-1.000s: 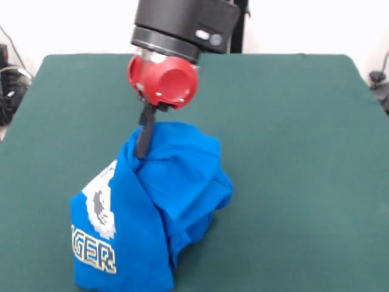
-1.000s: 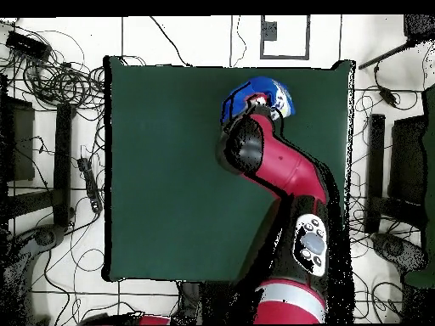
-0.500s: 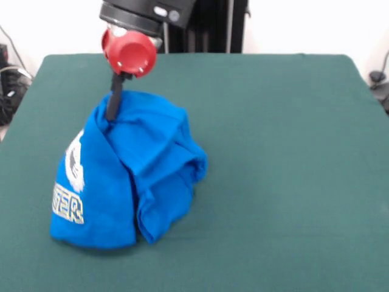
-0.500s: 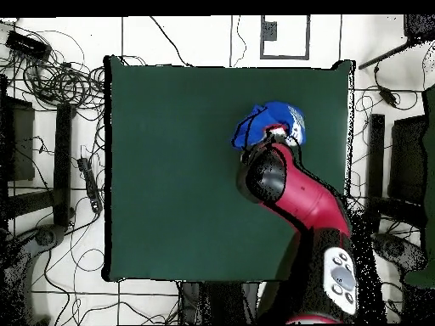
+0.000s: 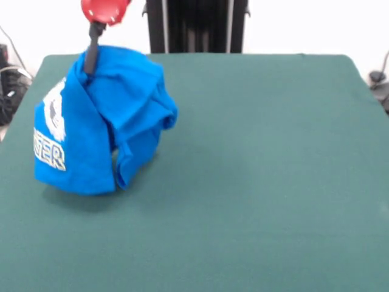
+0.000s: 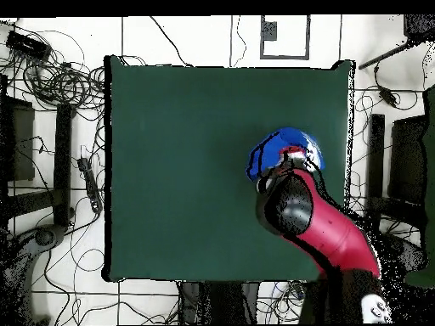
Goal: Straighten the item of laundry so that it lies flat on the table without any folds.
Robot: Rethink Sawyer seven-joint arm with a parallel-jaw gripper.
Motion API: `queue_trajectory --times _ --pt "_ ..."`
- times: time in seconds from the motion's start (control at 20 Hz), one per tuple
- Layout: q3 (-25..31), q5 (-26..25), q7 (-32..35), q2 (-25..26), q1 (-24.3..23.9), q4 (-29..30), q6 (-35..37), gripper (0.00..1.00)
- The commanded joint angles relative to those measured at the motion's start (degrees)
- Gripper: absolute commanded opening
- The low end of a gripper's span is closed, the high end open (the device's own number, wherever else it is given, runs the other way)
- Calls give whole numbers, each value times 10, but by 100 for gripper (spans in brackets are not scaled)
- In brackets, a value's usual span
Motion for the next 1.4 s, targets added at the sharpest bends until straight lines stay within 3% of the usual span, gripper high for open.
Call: queue_trajectory --times 0.05,0.1,0.15,0.3,0.4,0.55,0.95,1.15,1.3,1.4 --pt "67 -45 -12 -71 -10 108 89 0" --pt "56 -53 -11 -69 -3 103 85 0" --pt "50 -62 1 -67 1 101 75 100" --pt "59 -59 11 -70 -8 109 69 100" --pt "24 -53 32 -64 20 95 82 100" --pt "60 -44 33 -71 -5 109 81 100" --pt "89 -44 -2 -81 -32 85 128 100" --pt "89 -68 -85 -71 -81 -16 244 100" --pt "59 -109 -141 -48 -111 -163 388 100" --pt "70 -139 -181 -33 -140 -249 487 100"
